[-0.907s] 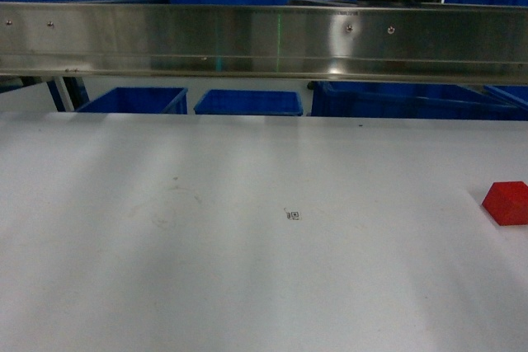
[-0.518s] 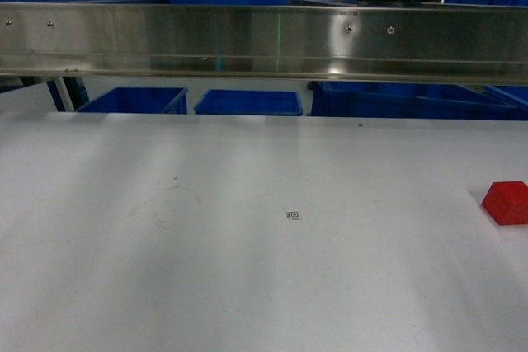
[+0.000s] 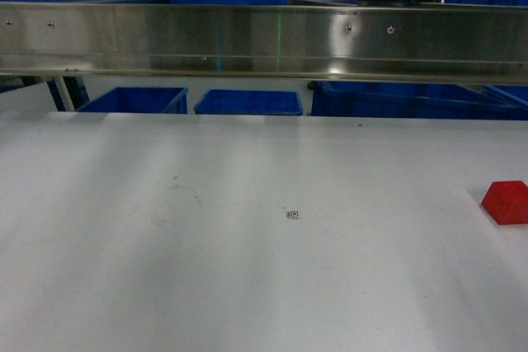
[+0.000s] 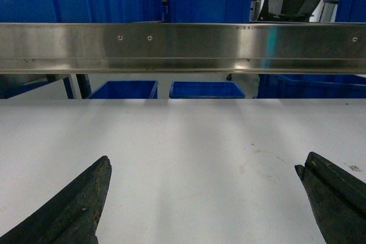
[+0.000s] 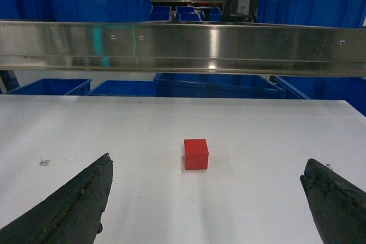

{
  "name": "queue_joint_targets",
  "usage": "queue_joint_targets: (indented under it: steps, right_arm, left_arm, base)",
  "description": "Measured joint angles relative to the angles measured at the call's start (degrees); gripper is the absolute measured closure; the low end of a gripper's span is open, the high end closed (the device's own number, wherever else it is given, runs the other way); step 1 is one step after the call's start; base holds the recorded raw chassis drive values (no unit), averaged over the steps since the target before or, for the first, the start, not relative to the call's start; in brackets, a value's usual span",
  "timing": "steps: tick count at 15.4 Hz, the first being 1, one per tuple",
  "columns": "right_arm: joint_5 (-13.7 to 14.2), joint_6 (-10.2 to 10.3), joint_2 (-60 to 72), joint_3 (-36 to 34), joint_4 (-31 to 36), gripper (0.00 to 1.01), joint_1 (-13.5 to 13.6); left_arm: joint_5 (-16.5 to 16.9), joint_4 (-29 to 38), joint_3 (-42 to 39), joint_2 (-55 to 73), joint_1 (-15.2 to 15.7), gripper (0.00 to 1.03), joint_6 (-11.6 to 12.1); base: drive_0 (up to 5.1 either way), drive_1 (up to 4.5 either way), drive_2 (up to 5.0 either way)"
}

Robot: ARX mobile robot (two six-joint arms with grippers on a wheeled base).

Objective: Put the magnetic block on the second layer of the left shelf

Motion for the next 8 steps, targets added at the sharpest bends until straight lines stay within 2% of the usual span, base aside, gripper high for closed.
queue_joint_targets:
  steps: [1,2,3,4,5,6,8]
  right_arm:
    - [1.55,0.04,0.00,0.00,-1.36,0.03,0.94]
    - [5.01,0.04,-0.02,-0.11,-4.15,0.03,5.22]
    - [5.35,-0.20,1.31,-0.24,-3.28,0.03,6.62]
    - [4.79,-0.66,10.86,-0.11,7.10,0.03,2.54]
    - [4.28,-1.29,26.25,0.48,21.53,0.03,-1.18]
    - [4.28,-1.33,42.42,3.54,33.90,0.03,-2.80]
    - [4.15,-1.38,65.40,17.40,48.17,0.03,-2.82]
  left_arm:
    - [0.00,0.00,0.00,0.00,0.00,0.05,0.00]
    - [0.00,-0.02,0.00,0.00,0.00,0.05,0.00]
    - [-0.02,0.00,0.00,0.00,0.00,0.05,0.00]
    - [0.00,0.02,0.00,0.00,0.00,0.05,0.00]
    - [0.00,0.00,0.00,0.00,0.00,0.05,0.00]
    - [-0.04,0.00,0.00,0.00,0.00,0.05,0.00]
    - [0.02,0.00,0.00,0.00,0.00,0.05,0.02]
  base:
    - [0.0,0.00,0.0]
    - [0.0,0.00,0.0]
    - [0.0,0.00,0.0]
    - [0.0,0.00,0.0]
    - [0.0,0.00,0.0]
    - [0.0,0.00,0.0]
    - [0.0,0.00,0.0]
